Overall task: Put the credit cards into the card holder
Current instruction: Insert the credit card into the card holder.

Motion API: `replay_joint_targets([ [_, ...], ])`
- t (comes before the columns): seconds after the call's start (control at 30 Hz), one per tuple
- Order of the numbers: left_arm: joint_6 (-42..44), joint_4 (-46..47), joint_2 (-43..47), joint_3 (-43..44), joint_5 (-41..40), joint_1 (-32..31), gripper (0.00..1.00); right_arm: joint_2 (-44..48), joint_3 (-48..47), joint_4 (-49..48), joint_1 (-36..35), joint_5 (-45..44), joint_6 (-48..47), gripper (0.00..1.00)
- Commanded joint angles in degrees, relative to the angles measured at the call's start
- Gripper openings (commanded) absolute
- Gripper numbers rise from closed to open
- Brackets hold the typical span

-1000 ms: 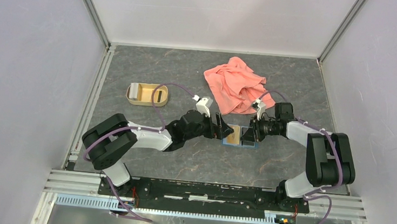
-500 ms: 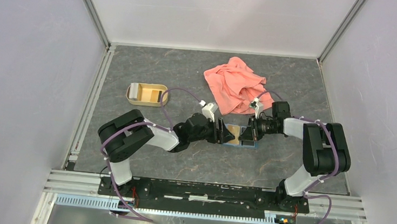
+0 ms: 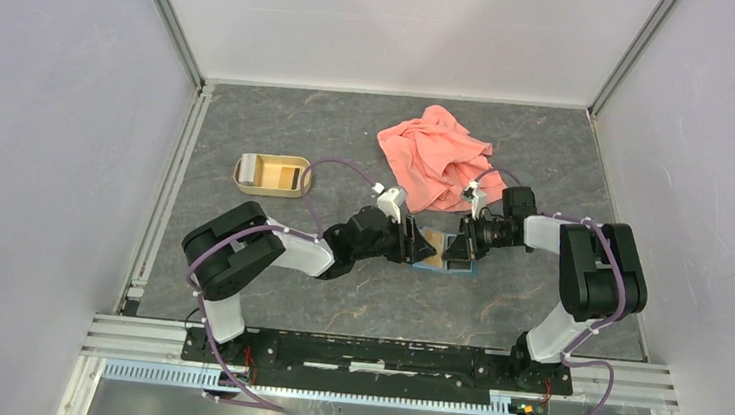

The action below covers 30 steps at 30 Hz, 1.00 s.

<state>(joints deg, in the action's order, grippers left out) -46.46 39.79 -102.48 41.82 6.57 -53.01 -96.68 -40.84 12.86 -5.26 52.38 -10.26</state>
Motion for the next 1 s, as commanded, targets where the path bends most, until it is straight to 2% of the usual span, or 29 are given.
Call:
replay_joint_targets([
  [0.0, 1.65, -0.69, 2.29, 0.24, -0.92, -0.12, 0.61, -1.57, -1.24, 0.03, -0.10, -3.95, -0.90, 0.15],
  [0.3, 0.71, -2.41, 0.35, 2.03, -0.24, -0.16, 0.55, -1.85, -1.44, 0.32, -0.19, -3.53, -1.08, 0.15],
  [0.5, -0.48, 0.11, -1.08, 2.24, 2.14, -0.15, 0.45, -1.60, -1.69, 0.57, -0.17, -1.92, -1.55, 0.15],
  [0.8, -2.47, 5.10, -3.70, 3.18, 5.86, -0.08, 0.39, 2.06, -1.94, 0.47, 0.24, 1.06, -2.96, 0.20],
  [0.97, -2.75, 6.23, -4.09, 3.52, 6.43, -0.06, 0.38, 3.44, -1.90, 0.81, 0.94, 2.19, -3.97, 0.26],
])
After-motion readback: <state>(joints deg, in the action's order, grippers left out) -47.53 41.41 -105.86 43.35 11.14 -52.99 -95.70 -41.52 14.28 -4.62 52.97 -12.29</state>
